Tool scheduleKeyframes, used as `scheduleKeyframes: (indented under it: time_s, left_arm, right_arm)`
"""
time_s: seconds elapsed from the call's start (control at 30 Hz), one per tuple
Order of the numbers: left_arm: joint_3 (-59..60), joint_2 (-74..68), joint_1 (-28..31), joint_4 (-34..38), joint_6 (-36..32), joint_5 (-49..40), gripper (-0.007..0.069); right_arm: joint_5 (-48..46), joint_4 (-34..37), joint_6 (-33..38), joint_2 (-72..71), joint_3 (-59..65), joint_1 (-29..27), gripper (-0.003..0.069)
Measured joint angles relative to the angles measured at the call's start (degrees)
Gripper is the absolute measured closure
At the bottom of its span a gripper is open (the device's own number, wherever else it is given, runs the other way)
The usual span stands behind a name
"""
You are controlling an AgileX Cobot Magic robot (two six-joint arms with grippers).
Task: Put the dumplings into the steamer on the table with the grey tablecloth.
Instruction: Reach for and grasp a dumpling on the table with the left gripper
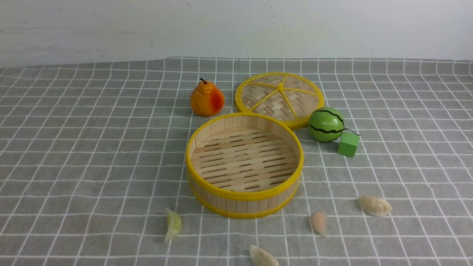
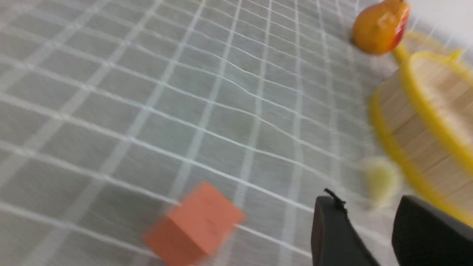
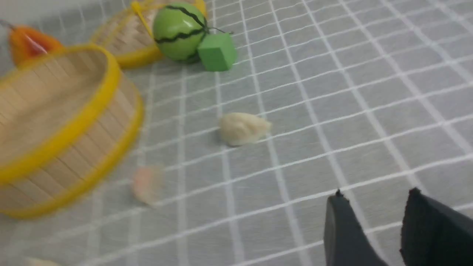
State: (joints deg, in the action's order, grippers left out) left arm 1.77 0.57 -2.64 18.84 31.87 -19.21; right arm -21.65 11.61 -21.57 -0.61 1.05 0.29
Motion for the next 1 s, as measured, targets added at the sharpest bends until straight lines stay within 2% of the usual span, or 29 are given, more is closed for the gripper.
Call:
scheduleKeyframes:
  time_s: [0.07,0.13,0.2,0.27,0.47,0.6,0.67,0.73,0.83,0.9,0.93,1.0]
  left_arm:
    - [0.0,0.0,0.0,11.9,9.94,0.24,0.0387]
    - [0.0,0.0,0.0,19.81,15.52,0.31,0.0387]
    - [0.0,0.0,0.0,23.81,17.75,0.24,0.0387]
    - [0.0,0.0,0.0,24.45,17.93,0.12,0.0387]
    - [0.0,0.0,0.0,25.08,15.95,0.12,0.0387]
    - [-6.18,0.0,0.0,24.92,-2.92,-4.44,0.039]
    - [-11.77,-1.92,0.0,24.35,-10.0,-7.57,0.0419]
    - [-17.49,-7.38,0.0,22.74,-14.0,-10.78,0.0465]
    - [-28.09,-20.7,0.0,15.99,-20.52,-20.06,0.0589]
    - [-33.79,-28.03,0.0,11.55,-24.11,-26.25,0.0638]
    - [-35.79,-30.66,0.0,9.95,-25.31,-28.6,0.0638]
    - [-42.97,-40.81,0.0,3.2,-29.05,-38.25,0.0638]
  right_arm:
    - [-0.62,11.08,-7.82,0.0,0.06,0.0,0.0419]
    - [-1.19,20.13,-14.88,0.0,0.24,0.0,0.0419]
    - [-1.53,25.95,-19.27,0.0,0.43,0.0,0.0419]
    - [-1.62,27.18,-19.91,0.0,0.44,0.0,0.0419]
    - [-1.21,24.58,-17.33,0.0,0.44,0.0,0.0419]
    - [-1.95,24.64,-7.09,0.0,-0.14,0.0,0.0426]
    - [-2.4,24.59,-0.98,0.22,-2.41,0.0,0.0455]
    - [-2.32,24.35,3.51,1.82,-5.46,0.0,0.0504]
    - [-2.13,21.6,12.68,11.9,-14.14,0.0,0.0647]
    - [-2.87,20.44,16.52,17.41,-18.22,0.0,0.0672]
    - [-3.48,20.2,18.11,19.79,-20.03,0.0,0.0676]
    - [-9.12,19.77,25.9,29.56,-27.82,0.0,0.0679]
